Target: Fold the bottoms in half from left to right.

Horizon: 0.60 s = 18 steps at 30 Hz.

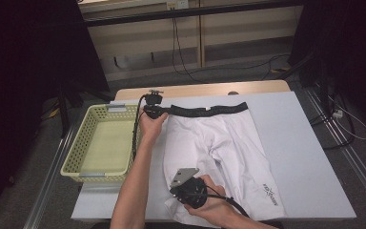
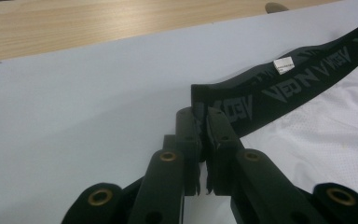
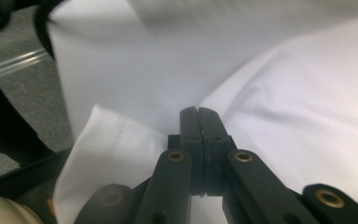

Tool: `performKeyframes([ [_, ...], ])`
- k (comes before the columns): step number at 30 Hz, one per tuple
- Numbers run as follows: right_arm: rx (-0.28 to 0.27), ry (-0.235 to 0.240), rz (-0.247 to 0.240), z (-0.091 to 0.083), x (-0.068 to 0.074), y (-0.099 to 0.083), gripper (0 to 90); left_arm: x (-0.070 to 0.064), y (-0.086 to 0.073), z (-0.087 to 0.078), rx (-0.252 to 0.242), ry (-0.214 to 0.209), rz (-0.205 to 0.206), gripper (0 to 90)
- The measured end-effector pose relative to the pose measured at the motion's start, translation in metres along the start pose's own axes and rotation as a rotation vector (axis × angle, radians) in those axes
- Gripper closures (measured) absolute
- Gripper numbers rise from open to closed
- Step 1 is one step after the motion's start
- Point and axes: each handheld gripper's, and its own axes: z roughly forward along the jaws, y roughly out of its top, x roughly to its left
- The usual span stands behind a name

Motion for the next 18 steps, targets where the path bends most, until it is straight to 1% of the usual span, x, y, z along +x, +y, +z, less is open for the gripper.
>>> performKeyframes([
  [2,0.01,-0.009,0.02,-0.002,-0.005,-0.007,89.5,0.0,0.0,0.0,-0.001,0.003,-0.003,85.2],
  [4,0.019,-0.01,0.046,0.0,-0.01,-0.015,88.4,0.001,0.0,0.0,0.0,-0.001,-0.01,85.2],
  [5,0.027,-0.004,0.046,0.001,-0.012,-0.017,87.5,0.001,0.0,0.0,-0.002,-0.003,-0.013,85.3],
  [6,0.024,-0.007,0.049,0.003,-0.012,-0.019,86.1,0.001,0.0,0.0,0.001,-0.002,-0.01,85.3],
  [7,0.013,-0.01,0.053,0.003,-0.012,-0.019,79.7,0.001,0.0,0.0,0.003,-0.002,-0.01,85.3],
  [9,0.008,-0.023,0.064,0.004,-0.013,-0.019,71.0,0.001,0.0,0.001,0.001,-0.002,-0.013,85.2],
  [12,0.004,-0.017,0.073,0.005,-0.012,-0.02,69.4,0.001,0.0,0.0,0.0,-0.005,-0.013,85.2],
  [15,-0.006,0.018,0.103,0.007,-0.012,-0.019,61.8,0.001,0.0,0.0,-0.001,-0.001,-0.01,85.2],
  [16,-0.005,0.021,0.108,0.007,-0.011,-0.019,60.7,0.0,0.0,-0.001,-0.001,-0.001,-0.009,85.1],
  [18,-0.006,0.02,0.109,0.009,-0.008,-0.017,55.4,0.0,0.001,-0.001,0.002,-0.004,-0.009,85.1],
])
